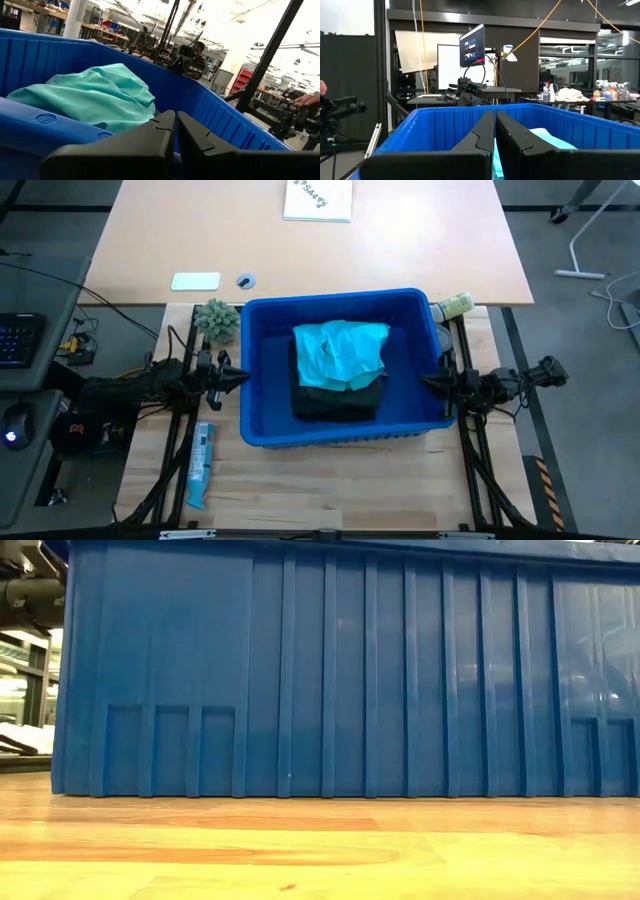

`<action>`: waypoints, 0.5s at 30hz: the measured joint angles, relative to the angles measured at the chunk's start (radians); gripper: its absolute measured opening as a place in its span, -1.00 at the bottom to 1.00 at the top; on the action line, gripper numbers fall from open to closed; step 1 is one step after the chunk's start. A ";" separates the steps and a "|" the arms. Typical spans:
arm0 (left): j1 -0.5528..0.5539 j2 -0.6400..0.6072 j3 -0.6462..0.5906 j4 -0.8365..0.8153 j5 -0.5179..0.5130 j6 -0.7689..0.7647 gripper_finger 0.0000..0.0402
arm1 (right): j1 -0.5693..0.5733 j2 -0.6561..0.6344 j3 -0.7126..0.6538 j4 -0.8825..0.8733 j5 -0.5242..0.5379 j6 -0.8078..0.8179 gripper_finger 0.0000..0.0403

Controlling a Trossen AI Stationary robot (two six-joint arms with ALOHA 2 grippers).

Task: Fold laundry
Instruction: Return to Home Position

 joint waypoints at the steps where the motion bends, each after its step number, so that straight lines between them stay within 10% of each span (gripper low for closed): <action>1: -0.005 0.000 0.000 0.001 -0.003 0.000 -1.00 | 0.000 0.000 0.000 0.000 0.000 0.000 -1.00; 15: -0.008 0.005 -0.013 0.419 -0.129 -0.003 -1.00 | 0.000 0.005 -0.002 0.148 0.005 -0.002 -1.00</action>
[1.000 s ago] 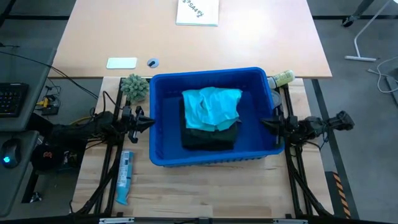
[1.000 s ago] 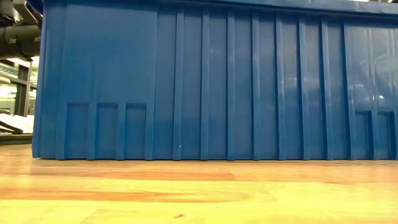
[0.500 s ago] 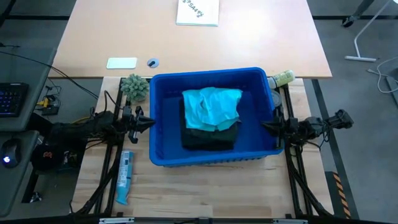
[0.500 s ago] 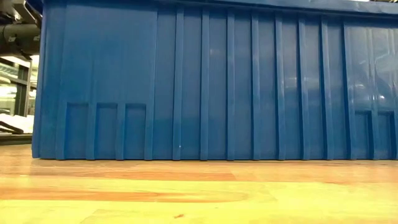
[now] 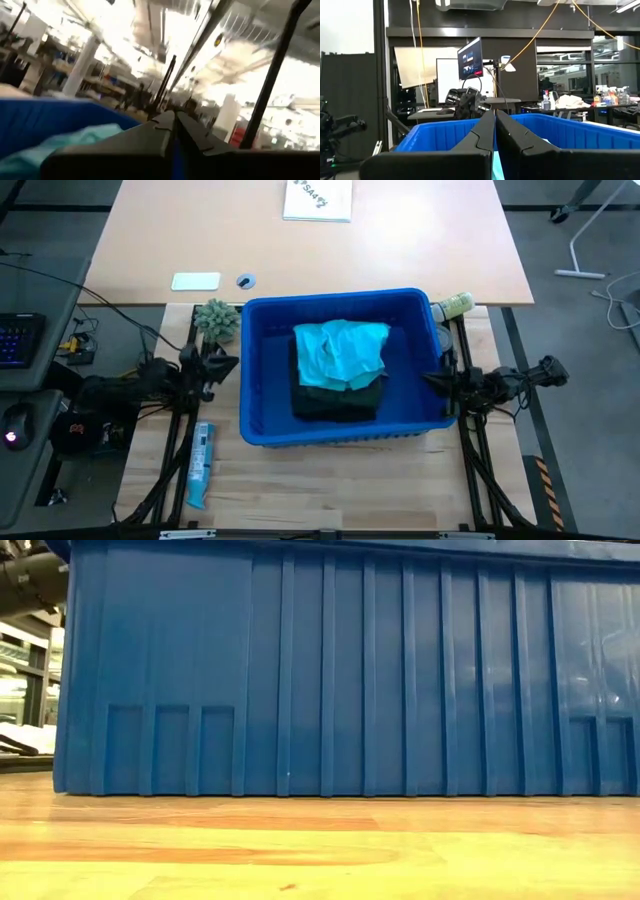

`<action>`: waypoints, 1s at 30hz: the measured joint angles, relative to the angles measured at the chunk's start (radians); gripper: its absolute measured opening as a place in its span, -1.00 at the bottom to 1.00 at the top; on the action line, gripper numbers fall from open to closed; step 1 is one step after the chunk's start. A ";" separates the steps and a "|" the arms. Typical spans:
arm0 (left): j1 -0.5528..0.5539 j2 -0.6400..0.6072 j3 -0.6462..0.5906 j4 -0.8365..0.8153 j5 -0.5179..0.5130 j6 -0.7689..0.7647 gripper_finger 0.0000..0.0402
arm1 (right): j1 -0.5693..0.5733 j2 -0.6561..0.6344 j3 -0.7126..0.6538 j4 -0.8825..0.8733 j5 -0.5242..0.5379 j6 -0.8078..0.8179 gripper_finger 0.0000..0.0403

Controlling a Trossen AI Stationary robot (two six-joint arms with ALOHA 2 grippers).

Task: Fold laundry
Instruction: Return to Home Position

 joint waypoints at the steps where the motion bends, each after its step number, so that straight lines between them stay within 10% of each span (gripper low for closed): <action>1: 0.000 -0.002 0.000 0.008 -0.001 0.000 -1.00 | 0.000 0.000 0.001 0.001 0.000 0.000 -1.00; 30: 0.000 -0.002 0.002 0.000 -0.003 0.001 -1.00 | 0.000 -0.003 0.008 -0.079 -0.001 -0.001 -1.00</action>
